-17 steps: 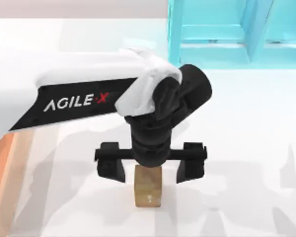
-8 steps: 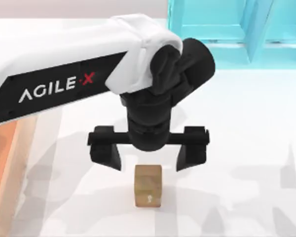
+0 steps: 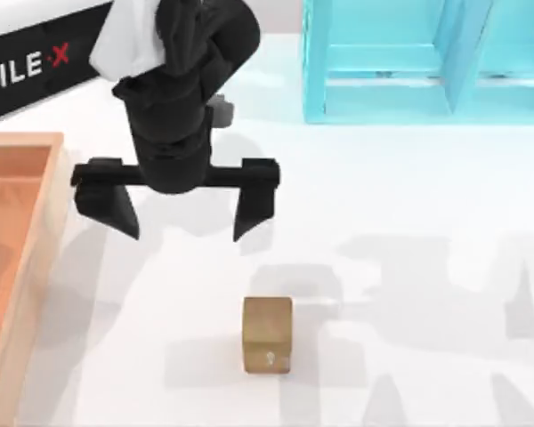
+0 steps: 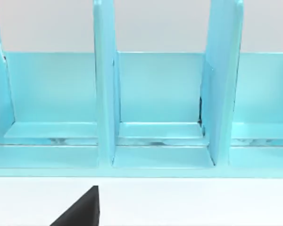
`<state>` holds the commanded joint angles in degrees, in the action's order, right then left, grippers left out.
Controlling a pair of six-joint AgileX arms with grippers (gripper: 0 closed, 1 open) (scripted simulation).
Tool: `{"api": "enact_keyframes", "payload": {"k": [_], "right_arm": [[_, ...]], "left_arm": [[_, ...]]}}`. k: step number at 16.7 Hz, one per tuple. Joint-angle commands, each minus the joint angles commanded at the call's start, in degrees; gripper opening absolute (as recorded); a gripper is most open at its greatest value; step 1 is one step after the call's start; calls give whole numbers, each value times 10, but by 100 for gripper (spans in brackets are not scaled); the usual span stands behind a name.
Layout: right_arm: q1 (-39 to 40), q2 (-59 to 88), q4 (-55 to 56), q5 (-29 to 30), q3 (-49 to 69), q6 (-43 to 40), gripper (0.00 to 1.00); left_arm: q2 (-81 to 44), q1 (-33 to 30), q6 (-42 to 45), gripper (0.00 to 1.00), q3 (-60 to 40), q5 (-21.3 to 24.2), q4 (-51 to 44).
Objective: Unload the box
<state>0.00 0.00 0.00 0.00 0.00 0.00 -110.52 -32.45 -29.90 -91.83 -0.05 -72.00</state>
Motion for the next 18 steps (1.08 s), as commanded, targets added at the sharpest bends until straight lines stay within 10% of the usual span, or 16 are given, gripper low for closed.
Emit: {"api": "enact_keyframes", "payload": {"k": [9, 18], "right_arm": [[0, 0, 0, 0, 0, 0, 100], [0, 0, 0, 0, 0, 0, 100]], "left_arm": [[7, 370, 361, 100, -53, 0, -55], [7, 410, 402, 100, -50, 0, -52]]}}
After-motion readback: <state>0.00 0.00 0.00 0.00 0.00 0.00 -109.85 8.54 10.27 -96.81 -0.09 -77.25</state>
